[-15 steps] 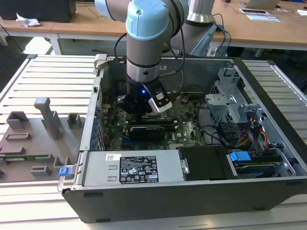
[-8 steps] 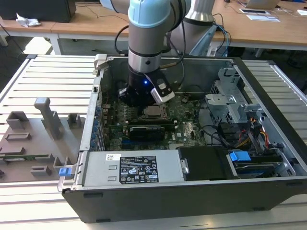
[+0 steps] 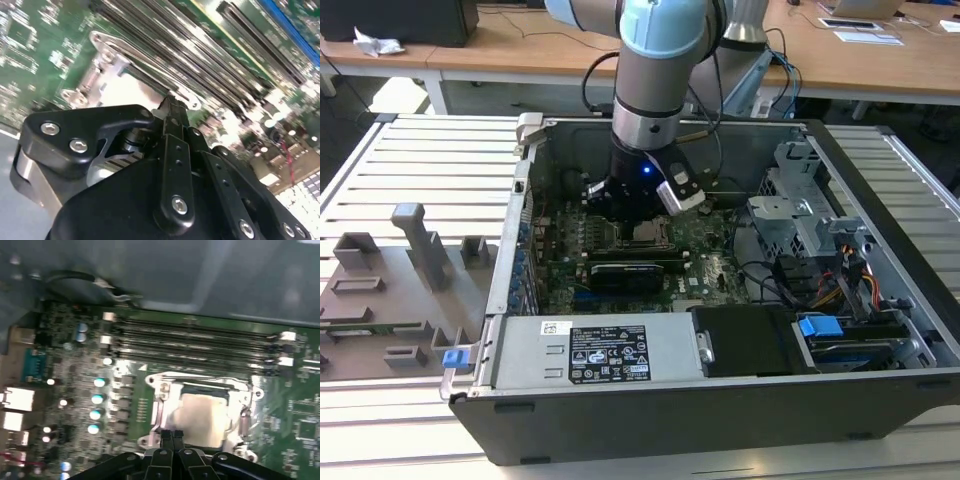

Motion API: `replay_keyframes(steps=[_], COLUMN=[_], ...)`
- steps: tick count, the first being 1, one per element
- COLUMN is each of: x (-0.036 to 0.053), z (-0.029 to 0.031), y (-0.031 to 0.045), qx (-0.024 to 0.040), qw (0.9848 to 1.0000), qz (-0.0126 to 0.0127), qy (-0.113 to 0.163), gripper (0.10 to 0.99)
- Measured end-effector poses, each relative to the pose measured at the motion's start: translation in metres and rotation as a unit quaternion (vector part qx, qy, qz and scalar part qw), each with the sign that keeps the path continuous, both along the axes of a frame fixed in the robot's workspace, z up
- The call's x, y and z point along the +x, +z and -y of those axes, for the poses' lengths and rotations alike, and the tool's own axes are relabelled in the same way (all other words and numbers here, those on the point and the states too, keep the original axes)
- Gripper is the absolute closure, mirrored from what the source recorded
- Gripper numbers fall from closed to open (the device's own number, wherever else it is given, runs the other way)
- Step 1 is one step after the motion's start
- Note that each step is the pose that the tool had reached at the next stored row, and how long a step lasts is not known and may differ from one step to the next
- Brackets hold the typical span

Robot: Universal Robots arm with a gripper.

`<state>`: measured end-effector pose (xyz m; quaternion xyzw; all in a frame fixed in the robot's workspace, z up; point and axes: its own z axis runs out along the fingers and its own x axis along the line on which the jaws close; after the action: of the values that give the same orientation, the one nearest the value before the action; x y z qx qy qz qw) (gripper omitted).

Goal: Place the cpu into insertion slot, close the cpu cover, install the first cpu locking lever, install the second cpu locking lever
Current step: 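Install the second cpu locking lever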

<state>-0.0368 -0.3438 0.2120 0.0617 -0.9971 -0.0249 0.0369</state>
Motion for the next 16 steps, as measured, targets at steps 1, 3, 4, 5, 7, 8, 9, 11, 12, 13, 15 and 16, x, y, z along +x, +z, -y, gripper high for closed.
replay_keyframes(steps=[1, 3, 4, 5, 7, 8, 9, 11, 12, 13, 15, 16], x=[0.0124, 0.0175, 0.0180, 0.0181, 0.0181, 0.0181, 0.0181, 0.0181, 0.0181, 0.0181, 0.0181, 0.0181], z=[-0.0005, -0.0011, -0.0016, -0.0019, -0.0020, -0.0020, -0.0020, -0.0021, -0.0020, -0.0020, -0.0021, -0.0021], y=[-0.0012, -0.0003, 0.0034, 0.0078, 0.0188, 0.0250, 0.0291, 0.0388, 0.0456, 0.0501, 0.0515, 0.0515], qx=[-0.0002, -0.0021, -0.0037, -0.0040, -0.0040, -0.0041, -0.0041, -0.0042, -0.0042, -0.0042, -0.0041, -0.0040], qw=[1.0000, 1.0000, 1.0000, 1.0000, 1.0000, 1.0000, 1.0000, 1.0000, 1.0000, 1.0000, 1.0000, 1.0000], qz=[-0.0055, -0.0061, -0.0061, -0.0061, -0.0060, -0.0061, -0.0061, -0.0060, -0.0061, -0.0060, -0.0060, -0.0060], qy=[0.000, 0.000, 0.000, 0.000, 0.000, 0.000, 0.000, 0.000, 0.000, 0.000, 0.000, 0.000], gripper=[0.980, 0.980, 0.980, 0.980, 0.980, 0.980, 0.980, 0.980, 0.980, 0.980, 0.980, 0.980])
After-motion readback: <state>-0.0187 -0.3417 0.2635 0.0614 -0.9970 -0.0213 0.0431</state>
